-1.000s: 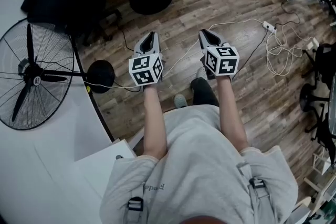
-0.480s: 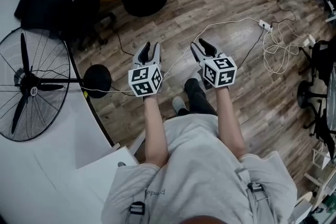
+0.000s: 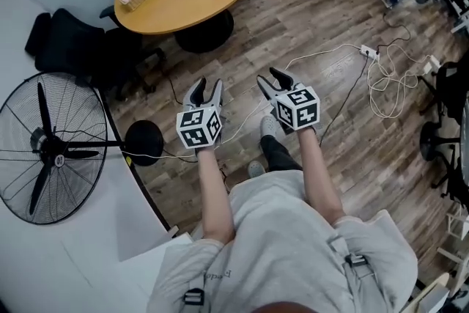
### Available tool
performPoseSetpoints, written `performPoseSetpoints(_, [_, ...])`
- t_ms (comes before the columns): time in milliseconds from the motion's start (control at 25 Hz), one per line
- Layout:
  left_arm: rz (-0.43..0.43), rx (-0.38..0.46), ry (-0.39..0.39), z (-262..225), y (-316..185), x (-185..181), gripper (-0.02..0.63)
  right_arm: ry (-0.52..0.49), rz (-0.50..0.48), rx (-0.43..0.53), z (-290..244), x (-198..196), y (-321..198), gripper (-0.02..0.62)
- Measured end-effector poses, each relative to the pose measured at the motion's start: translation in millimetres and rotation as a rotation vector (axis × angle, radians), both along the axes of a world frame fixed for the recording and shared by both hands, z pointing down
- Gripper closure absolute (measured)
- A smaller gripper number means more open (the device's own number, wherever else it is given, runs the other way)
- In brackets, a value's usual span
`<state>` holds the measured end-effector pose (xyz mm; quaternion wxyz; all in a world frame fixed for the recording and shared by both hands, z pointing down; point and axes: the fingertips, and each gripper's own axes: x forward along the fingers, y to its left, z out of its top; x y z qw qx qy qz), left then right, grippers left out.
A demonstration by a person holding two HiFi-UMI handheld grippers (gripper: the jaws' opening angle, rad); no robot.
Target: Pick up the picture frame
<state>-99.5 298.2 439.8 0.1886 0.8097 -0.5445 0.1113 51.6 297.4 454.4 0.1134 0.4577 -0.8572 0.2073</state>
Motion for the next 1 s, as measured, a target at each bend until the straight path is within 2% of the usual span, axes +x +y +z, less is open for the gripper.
performPoseSetpoints(160, [-0.003,0.010,0.004,-11,-32,-8,0.403,0.012,-0.029,0.002,-7,-11,-34,0.413])
performPoseSetpoints(440, [-0.020,0.022,-0.033,-21,-85,-13,0.403,0.001,-0.088,0.035,-22,-21,-95,0.400])
performPoseSetpoints(680, [-0.063,0.066,-0.052,-43,-127,-19,0.407,-0.034,-0.095,0.032,-30,-12,-146,0.400])
performPoseSetpoints(1000, [-0.093,0.082,-0.024,-46,-183,-11,0.417,-0.016,-0.076,0.034,-34,16,-201,0.400])
